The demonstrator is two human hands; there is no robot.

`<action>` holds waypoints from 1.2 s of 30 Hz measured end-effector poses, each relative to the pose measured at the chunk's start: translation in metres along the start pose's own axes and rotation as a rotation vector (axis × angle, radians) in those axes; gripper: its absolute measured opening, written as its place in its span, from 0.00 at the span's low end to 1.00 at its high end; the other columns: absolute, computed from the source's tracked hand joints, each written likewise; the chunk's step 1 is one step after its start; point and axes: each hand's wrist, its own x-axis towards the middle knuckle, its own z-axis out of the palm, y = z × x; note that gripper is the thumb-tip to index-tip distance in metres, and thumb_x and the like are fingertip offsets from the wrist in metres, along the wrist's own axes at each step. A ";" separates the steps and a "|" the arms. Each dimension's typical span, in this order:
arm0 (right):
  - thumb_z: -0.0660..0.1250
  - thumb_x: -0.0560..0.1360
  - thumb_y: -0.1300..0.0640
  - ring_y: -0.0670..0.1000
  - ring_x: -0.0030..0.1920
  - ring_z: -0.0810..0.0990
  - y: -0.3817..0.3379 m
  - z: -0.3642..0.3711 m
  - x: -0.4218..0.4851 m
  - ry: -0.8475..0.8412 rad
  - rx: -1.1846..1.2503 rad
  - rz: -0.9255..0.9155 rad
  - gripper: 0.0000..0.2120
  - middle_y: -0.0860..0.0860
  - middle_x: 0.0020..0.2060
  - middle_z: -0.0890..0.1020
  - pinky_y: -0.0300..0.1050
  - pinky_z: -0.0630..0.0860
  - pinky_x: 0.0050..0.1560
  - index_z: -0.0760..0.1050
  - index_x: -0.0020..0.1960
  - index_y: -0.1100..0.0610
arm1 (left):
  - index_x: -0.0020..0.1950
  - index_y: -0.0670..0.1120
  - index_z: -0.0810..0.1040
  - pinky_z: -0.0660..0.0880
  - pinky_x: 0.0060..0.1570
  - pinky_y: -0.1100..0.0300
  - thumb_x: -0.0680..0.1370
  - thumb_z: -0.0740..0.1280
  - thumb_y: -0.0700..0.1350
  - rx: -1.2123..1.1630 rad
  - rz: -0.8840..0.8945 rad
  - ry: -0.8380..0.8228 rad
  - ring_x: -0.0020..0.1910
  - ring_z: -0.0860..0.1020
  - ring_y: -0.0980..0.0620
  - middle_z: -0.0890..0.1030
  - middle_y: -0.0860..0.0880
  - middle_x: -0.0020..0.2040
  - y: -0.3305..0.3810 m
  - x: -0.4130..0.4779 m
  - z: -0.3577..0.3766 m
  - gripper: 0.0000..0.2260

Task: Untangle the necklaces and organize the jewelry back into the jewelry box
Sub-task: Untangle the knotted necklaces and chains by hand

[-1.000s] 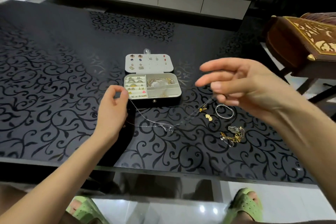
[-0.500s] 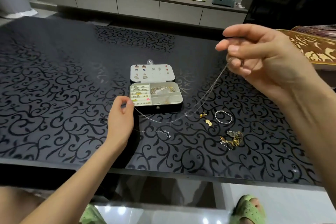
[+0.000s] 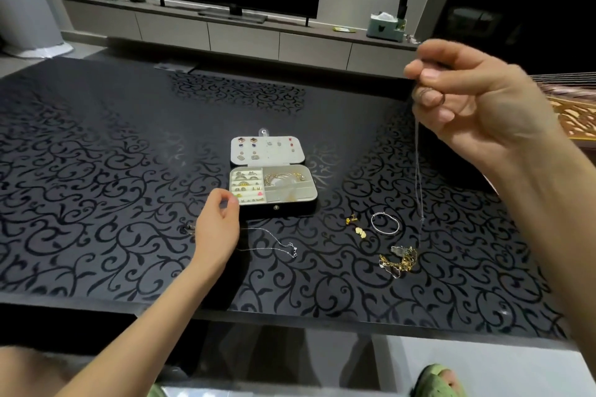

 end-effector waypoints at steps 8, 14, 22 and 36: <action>0.61 0.71 0.76 0.46 0.24 0.72 0.021 0.005 -0.015 -0.103 -0.389 0.103 0.14 0.53 0.34 0.83 0.34 0.65 0.24 0.77 0.48 0.61 | 0.60 0.57 0.77 0.71 0.51 0.57 0.76 0.64 0.54 0.795 0.190 -0.298 0.54 0.76 0.48 0.79 0.49 0.55 0.030 -0.001 -0.005 0.13; 0.60 0.71 0.77 0.46 0.24 0.72 0.032 0.022 -0.023 -0.250 -0.382 0.184 0.17 0.53 0.36 0.82 0.36 0.65 0.24 0.78 0.50 0.60 | 0.48 0.48 0.82 0.71 0.53 0.57 0.79 0.60 0.49 -0.210 0.039 -0.580 0.47 0.79 0.53 0.83 0.53 0.46 0.109 -0.037 -0.008 0.12; 0.61 0.71 0.76 0.48 0.26 0.72 0.018 0.035 -0.025 -0.322 -0.518 0.099 0.20 0.52 0.40 0.81 0.37 0.63 0.25 0.77 0.56 0.58 | 0.41 0.43 0.81 0.73 0.42 0.62 0.70 0.66 0.42 -0.644 -0.052 -0.875 0.36 0.75 0.54 0.77 0.42 0.44 0.140 -0.042 -0.013 0.05; 0.61 0.72 0.76 0.48 0.26 0.73 0.003 0.037 0.000 -0.331 -0.528 0.086 0.19 0.53 0.42 0.81 0.33 0.67 0.24 0.77 0.55 0.57 | 0.39 0.44 0.80 0.61 0.32 0.67 0.71 0.66 0.43 -0.599 0.043 -0.963 0.26 0.66 0.59 0.71 0.53 0.27 0.158 -0.026 -0.021 0.04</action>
